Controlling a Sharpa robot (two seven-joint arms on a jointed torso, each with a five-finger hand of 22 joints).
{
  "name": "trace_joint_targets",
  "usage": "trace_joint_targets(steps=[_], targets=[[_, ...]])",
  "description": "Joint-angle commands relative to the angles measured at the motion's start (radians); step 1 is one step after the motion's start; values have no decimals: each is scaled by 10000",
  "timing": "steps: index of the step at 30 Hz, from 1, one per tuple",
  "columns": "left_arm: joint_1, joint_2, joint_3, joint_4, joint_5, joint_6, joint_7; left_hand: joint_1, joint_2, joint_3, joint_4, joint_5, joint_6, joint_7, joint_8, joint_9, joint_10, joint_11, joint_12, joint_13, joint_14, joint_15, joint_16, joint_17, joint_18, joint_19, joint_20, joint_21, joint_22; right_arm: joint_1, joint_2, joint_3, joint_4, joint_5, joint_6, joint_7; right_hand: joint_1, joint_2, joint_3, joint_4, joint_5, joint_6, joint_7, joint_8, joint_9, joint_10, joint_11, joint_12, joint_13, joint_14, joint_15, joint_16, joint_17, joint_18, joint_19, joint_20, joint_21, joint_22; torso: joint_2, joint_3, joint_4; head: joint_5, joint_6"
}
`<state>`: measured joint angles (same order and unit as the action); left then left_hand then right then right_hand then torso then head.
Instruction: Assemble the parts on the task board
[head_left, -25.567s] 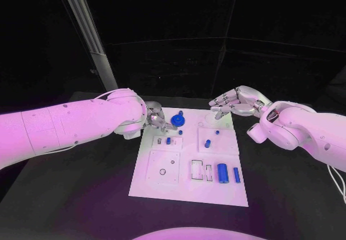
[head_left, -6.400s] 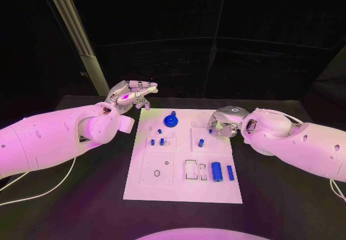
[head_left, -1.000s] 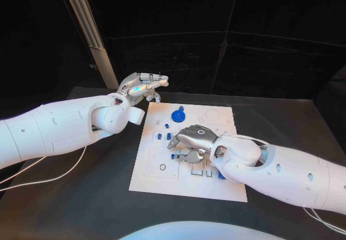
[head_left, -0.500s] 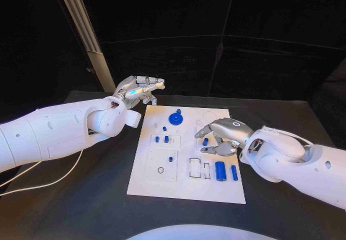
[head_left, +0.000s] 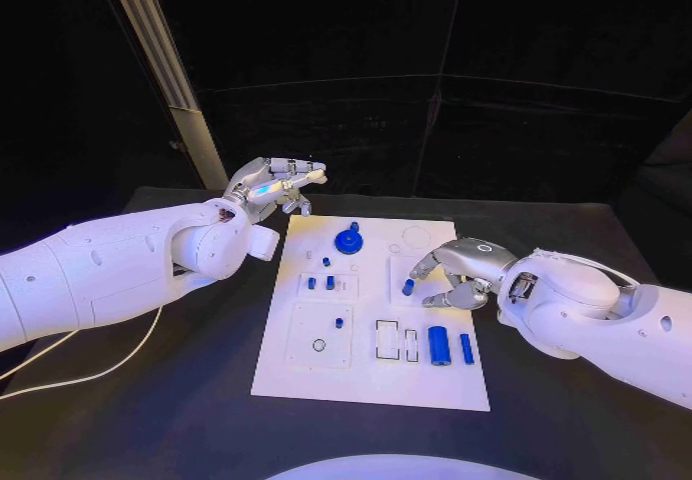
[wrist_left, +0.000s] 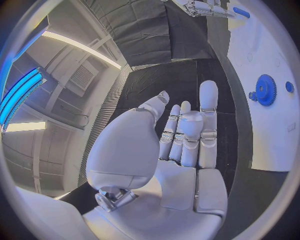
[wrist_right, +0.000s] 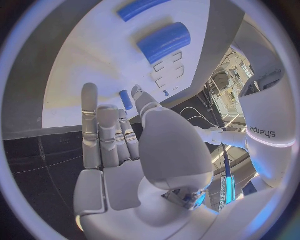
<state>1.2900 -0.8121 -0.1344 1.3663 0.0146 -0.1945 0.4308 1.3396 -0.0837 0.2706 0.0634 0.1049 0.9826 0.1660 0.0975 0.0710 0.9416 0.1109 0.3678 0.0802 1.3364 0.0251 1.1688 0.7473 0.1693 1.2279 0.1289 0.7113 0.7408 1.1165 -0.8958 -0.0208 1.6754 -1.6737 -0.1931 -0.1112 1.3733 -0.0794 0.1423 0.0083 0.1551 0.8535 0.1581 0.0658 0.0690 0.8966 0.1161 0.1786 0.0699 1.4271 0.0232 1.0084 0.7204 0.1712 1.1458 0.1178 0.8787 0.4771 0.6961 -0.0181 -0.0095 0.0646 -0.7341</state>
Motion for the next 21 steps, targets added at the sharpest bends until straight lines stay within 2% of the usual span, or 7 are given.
trace_joint_targets(steps=[1,10,16,21], targets=[[15,13,3,-4,13,164,14,-9,56,-35,-29,-32,-3,51,34,-7,-65,-13,36,-13,-65,-32,50,-12,107,-19,-70,-52,-13,25,116,2,-77,-282,317,-178,176,81,-52,12,6,131,18,29,18,99,-36,152,13,61,-44,10,5,143,133,-17,-40,-24,8,-7,1,1,5],[15,35,2,-10,13,189,5,-9,56,-35,-29,-32,-3,51,34,-7,-65,-13,36,-13,-65,-32,50,-12,107,-19,-70,-52,-13,26,464,2,-294,-348,141,-200,422,460,117,33,-344,322,20,15,10,475,-128,511,-20,161,-130,106,134,127,315,-62,52,50,2,-7,3,-11,-29],[15,45,2,-13,13,205,-5,-9,56,-35,-29,-32,-3,51,34,-7,-65,-13,36,-13,-65,-32,50,-12,107,-19,-70,-52,-13,25,628,2,-399,-355,47,-174,443,536,280,106,-383,335,100,0,-5,944,-169,670,-62,293,-170,437,541,47,565,-96,428,538,0,-10,7,-44,-49],[15,46,2,-9,13,211,-18,-20,70,-53,-16,-33,-2,52,38,-6,-86,-11,63,-17,-67,-28,64,-12,106,-14,-67,-59,-17,25,724,2,-458,-352,196,-140,484,566,541,187,-401,604,57,71,22,1465,-215,703,-70,383,-211,749,898,-10,726,-116,741,931,1,-7,8,-45,-61]])
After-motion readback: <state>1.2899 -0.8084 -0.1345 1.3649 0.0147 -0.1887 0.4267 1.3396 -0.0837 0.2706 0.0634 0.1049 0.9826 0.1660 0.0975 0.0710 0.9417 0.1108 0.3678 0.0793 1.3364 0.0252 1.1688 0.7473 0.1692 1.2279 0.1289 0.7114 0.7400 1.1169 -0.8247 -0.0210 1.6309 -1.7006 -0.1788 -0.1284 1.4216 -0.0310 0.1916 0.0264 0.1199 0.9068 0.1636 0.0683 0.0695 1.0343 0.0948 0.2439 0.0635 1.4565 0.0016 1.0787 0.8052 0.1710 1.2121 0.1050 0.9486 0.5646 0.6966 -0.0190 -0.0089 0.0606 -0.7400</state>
